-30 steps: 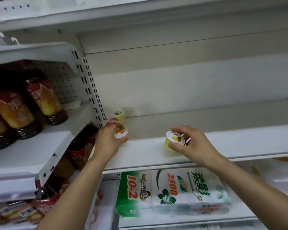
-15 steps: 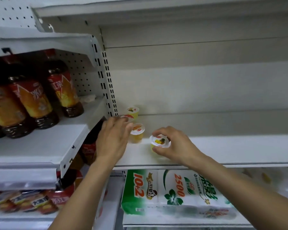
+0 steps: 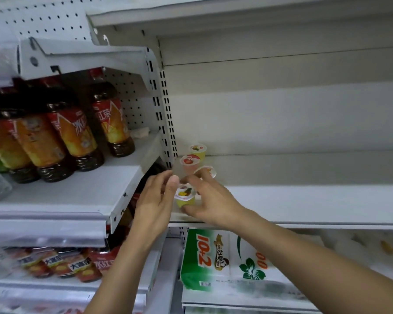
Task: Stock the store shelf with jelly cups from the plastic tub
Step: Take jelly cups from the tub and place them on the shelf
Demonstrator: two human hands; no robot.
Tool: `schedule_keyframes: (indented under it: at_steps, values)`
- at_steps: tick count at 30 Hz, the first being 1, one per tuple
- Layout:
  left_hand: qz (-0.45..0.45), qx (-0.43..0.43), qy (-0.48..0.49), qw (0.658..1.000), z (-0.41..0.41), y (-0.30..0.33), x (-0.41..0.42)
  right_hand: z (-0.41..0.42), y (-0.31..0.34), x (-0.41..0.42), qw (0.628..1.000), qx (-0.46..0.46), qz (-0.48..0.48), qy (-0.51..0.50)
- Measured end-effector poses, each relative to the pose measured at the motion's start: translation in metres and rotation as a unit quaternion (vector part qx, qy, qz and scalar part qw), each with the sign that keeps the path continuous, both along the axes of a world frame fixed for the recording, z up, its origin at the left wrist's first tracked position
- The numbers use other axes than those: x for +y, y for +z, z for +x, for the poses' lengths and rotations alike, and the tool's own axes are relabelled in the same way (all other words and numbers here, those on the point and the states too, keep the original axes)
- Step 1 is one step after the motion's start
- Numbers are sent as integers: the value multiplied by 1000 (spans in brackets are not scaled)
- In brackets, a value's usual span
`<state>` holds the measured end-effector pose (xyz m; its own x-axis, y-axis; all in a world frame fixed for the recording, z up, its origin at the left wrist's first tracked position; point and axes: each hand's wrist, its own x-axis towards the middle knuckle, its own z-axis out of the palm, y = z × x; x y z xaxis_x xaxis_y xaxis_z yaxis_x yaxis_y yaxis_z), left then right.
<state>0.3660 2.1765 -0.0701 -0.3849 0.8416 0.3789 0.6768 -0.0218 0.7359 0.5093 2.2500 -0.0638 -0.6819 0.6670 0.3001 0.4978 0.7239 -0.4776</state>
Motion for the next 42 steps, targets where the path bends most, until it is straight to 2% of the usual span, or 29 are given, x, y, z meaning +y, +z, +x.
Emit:
schedule_keyframes:
  at_steps: [4,6,9,14,22,25,28,32,37,42]
  values:
    - [-32,-42,-55,997,-2,-9,4,30,6,20,999,4,8,-44]
    - [-48,6,-59,997,0,-14,8,32,2,37,997,-4,-11,-75]
    - [-60,64,-40,995,6,-15,13,21,-11,48,998,-19,-42,-50]
    - [-61,86,-22,994,0,-14,15,-1,-20,45,998,28,-44,-44]
    - [-74,120,-4,990,2,-18,15,4,-17,43,999,15,-43,-18]
    - [-14,189,16,982,9,-18,8,22,-8,37,999,9,-27,-27]
    - [68,236,31,969,27,-10,4,54,0,28,996,-6,61,-64]
    - [70,240,22,968,76,1,7,120,5,10,988,17,100,-115]
    - [51,268,-75,959,172,-1,30,233,-5,-8,968,1,105,-228]
    - [55,268,-196,942,304,-13,46,370,-21,-25,937,-2,100,-334]
